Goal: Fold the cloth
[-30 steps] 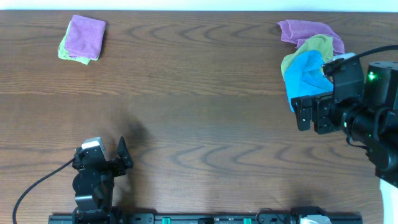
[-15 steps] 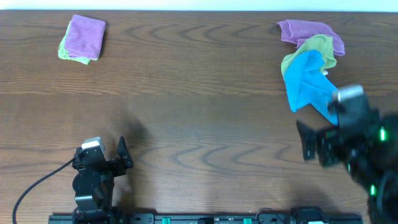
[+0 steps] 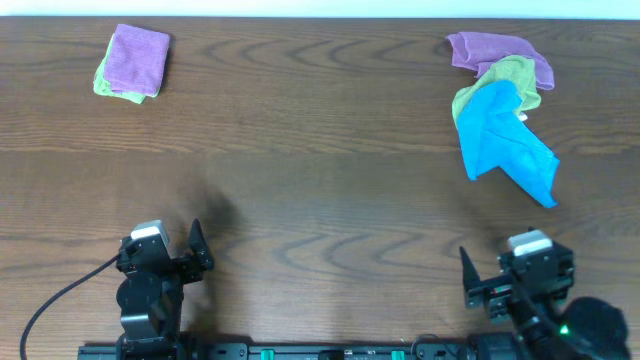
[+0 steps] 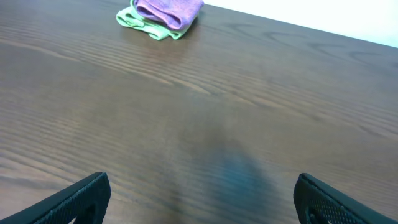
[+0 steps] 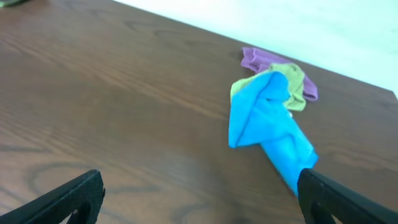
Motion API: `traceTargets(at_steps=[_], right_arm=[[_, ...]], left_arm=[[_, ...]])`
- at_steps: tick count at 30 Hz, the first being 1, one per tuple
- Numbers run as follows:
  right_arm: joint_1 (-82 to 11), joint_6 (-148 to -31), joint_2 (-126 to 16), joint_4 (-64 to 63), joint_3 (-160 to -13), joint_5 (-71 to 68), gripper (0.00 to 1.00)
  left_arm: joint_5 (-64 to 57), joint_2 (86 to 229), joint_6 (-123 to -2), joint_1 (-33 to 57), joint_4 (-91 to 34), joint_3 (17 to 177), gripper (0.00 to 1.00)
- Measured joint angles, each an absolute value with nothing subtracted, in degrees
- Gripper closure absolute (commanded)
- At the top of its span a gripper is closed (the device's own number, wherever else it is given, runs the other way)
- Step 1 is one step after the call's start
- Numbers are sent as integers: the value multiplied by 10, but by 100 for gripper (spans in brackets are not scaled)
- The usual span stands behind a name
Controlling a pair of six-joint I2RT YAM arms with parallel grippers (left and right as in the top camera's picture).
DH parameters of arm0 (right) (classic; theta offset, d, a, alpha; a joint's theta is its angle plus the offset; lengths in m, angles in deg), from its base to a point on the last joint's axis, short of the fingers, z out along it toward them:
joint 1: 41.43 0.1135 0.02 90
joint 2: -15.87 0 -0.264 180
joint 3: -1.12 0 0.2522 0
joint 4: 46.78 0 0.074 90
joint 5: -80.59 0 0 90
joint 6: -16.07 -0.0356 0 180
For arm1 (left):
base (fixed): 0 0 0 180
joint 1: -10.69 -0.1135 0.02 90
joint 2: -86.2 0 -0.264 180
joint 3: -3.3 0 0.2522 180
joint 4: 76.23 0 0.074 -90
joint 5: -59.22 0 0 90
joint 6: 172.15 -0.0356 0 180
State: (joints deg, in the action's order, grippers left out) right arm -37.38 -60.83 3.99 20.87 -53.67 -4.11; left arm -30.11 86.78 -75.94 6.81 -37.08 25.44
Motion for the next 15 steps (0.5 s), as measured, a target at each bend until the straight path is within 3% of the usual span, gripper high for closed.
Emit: traceTargets(at_steps=[15], right_arm=[[-375,-608,150,182,-342,-42,1]], left_arm=[[-301,868,-759,68,-370,254,5]])
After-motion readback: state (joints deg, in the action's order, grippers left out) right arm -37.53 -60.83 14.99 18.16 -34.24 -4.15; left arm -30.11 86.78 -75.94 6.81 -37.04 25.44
